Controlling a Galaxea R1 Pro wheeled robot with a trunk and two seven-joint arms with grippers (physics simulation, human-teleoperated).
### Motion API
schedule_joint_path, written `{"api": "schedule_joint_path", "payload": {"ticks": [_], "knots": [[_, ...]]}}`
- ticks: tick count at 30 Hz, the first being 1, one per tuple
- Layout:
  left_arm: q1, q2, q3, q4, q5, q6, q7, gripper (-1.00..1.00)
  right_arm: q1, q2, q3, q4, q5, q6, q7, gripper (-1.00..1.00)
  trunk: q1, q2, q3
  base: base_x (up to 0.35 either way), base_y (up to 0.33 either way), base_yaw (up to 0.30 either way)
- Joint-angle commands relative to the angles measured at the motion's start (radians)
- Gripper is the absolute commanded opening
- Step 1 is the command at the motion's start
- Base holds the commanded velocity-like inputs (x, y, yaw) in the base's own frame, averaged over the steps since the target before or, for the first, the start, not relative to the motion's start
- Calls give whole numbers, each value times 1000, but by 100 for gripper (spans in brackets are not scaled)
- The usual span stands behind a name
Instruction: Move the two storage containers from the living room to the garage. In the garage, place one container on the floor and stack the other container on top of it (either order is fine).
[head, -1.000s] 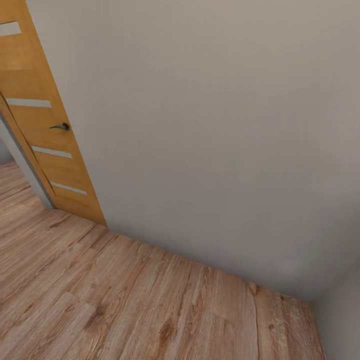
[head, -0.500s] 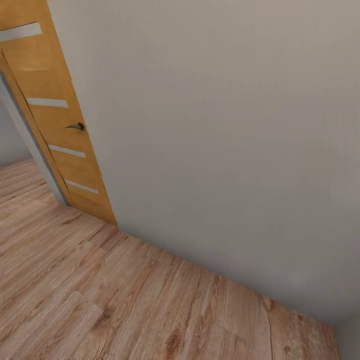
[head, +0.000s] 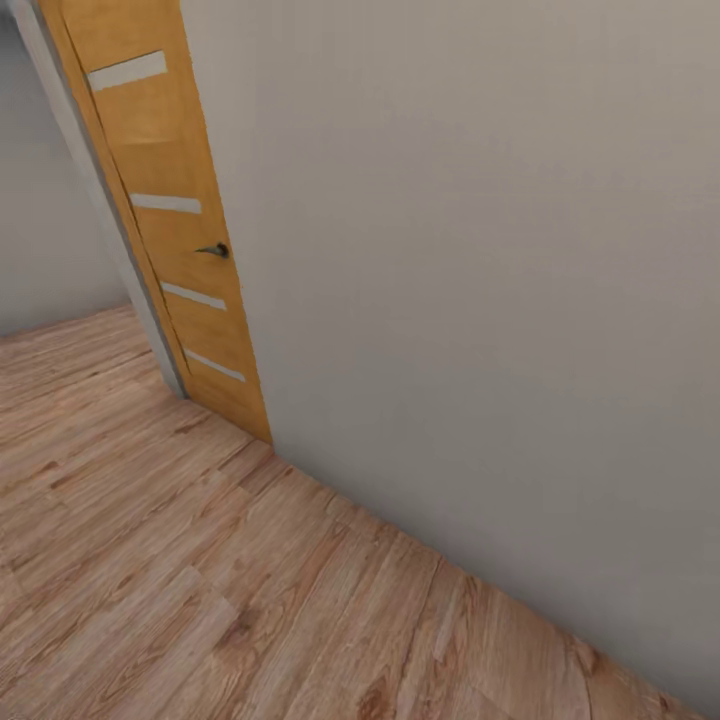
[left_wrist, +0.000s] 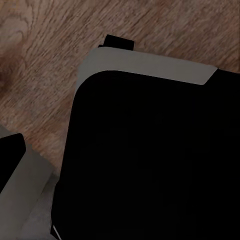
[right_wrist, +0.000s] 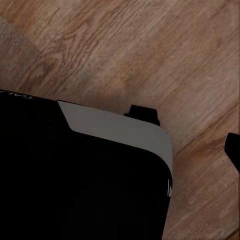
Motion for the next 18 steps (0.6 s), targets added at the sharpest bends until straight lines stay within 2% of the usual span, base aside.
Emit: {"api": "schedule_joint_path", "payload": {"ticks": [1,8,18], "knots": [[-2,0,3,3,8,-6,1,100,0,0,2,0,4,-3,0,100,1,0,-1,328,0,290],[-2,0,3,4,8,-6,1,100,0,0,2,1,5,-3,0,100,1,0,-1,321,0,290],[-2,0,3,3,7,-7,1,100,0,1,3,1,5,-3,0,100,1,0,-1,28,0,290]]}}
